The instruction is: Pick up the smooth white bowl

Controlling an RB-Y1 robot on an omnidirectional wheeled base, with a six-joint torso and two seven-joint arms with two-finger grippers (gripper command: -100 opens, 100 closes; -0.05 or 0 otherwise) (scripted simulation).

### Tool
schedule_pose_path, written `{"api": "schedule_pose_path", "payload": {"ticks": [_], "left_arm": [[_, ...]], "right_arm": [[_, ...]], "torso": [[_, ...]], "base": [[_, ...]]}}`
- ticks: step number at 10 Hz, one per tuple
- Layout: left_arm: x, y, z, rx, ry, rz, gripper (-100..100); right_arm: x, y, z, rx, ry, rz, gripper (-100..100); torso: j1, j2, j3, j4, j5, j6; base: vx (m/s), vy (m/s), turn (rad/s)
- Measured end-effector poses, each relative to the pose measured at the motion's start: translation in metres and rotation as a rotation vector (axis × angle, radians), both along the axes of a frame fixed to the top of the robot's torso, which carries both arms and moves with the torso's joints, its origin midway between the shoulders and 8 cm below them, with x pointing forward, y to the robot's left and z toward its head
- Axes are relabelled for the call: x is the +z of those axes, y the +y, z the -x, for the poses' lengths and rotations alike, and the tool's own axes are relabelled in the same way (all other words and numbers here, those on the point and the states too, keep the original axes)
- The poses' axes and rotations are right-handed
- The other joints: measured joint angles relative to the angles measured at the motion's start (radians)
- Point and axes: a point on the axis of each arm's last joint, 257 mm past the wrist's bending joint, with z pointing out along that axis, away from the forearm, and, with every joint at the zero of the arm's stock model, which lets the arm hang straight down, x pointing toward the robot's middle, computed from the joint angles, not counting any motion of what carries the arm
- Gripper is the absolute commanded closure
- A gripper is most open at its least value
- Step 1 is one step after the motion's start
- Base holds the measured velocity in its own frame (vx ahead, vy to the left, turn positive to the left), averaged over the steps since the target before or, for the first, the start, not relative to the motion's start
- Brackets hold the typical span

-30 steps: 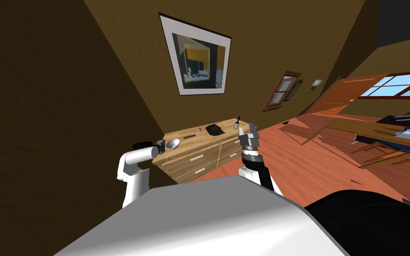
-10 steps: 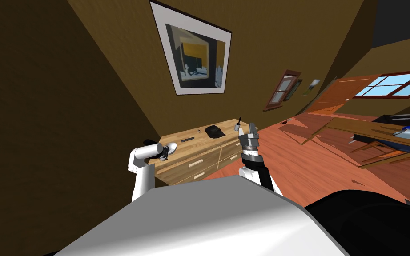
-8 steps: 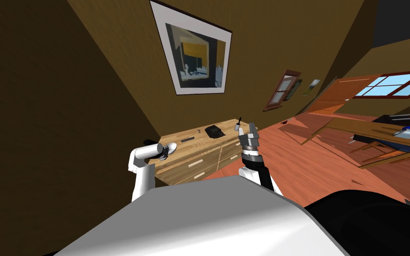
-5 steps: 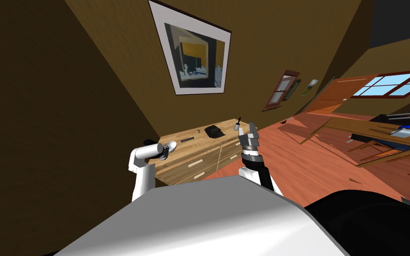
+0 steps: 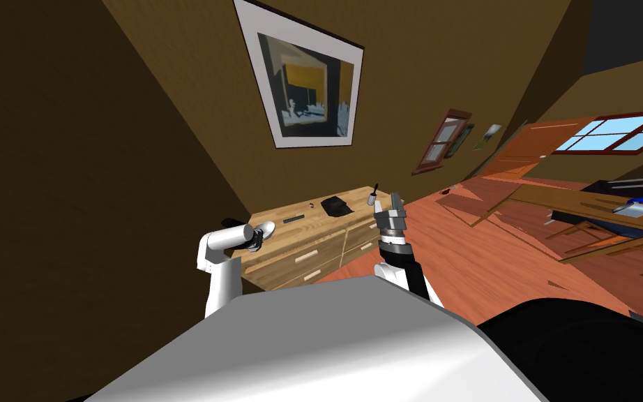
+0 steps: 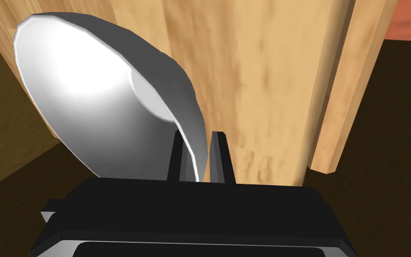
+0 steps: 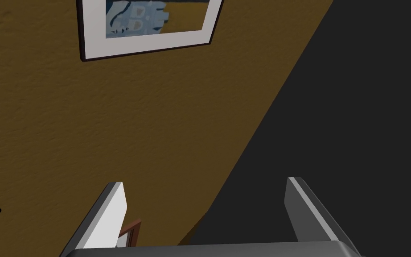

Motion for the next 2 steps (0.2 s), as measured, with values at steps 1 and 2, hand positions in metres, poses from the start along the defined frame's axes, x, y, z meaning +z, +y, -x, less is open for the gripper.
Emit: {"api": "schedule_pose_path", "payload": {"ticks": [1,2], "left_arm": [[0.0043,-0.0002,0.002,0.001,-0.001,-0.001,100],[0.0047,-0.0003,0.0026,0.001,0.0,0.0,0]], "right_arm": [[0.0,0.0,0.0,0.0,0.0,0.0,0],[0.0,0.0,0.0,0.0,0.0,0.0,0]], "torso": [[0.0,0.0,0.0,0.0,0.0,0.0],[0.0,0.0,0.0,0.0,0.0,0.001]], "base": [[0.0,0.0,0.0],[0.0,0.0,0.0]]}}
